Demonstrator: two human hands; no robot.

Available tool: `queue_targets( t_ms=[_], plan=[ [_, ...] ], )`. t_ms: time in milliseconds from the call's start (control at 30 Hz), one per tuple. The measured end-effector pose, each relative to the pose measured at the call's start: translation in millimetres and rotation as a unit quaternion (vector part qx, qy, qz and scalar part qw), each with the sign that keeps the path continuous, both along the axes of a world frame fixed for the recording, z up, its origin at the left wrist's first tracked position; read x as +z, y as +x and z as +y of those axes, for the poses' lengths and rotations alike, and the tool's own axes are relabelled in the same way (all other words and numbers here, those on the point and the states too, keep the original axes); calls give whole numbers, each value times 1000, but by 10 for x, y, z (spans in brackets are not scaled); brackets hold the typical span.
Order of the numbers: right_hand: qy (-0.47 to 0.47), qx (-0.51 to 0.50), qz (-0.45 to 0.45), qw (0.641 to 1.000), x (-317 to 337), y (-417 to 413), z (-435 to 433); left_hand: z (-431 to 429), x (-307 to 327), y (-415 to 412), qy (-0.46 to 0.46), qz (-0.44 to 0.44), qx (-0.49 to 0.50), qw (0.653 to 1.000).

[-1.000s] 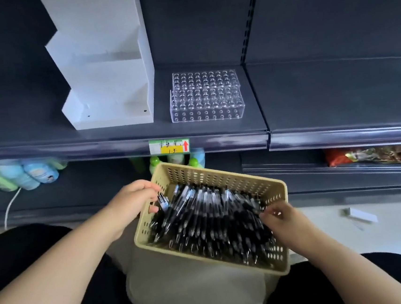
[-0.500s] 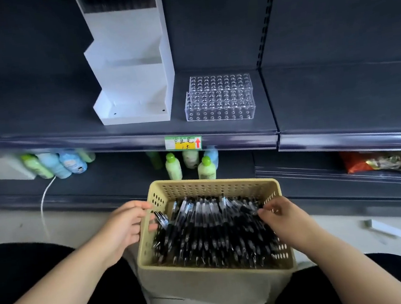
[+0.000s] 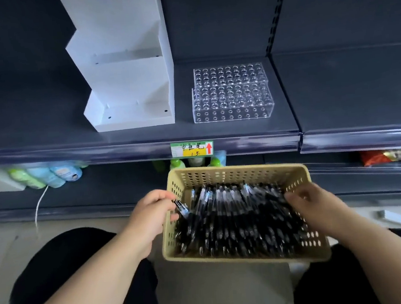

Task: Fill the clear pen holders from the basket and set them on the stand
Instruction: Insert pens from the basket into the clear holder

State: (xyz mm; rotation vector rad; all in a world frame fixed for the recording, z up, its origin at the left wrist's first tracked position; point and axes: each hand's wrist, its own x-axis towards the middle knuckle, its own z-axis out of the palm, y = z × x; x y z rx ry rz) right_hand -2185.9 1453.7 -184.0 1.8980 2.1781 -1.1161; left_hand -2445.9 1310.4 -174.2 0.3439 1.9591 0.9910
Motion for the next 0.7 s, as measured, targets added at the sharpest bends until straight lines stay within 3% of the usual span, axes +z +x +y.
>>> queue_targets(
  t_ms=[200, 367, 700],
  plan=[
    [54, 13, 25, 998, -27, -453, 33, -187, -73, -156, 20, 60, 8, 998],
    [-24, 18, 34, 999, -181, -380, -225, -185, -131, -336, 12, 67, 21, 997],
    [-131, 129, -115, 976, -560, -249, -310, -112, -759, -159, -77, -1, 11, 997]
  ],
)
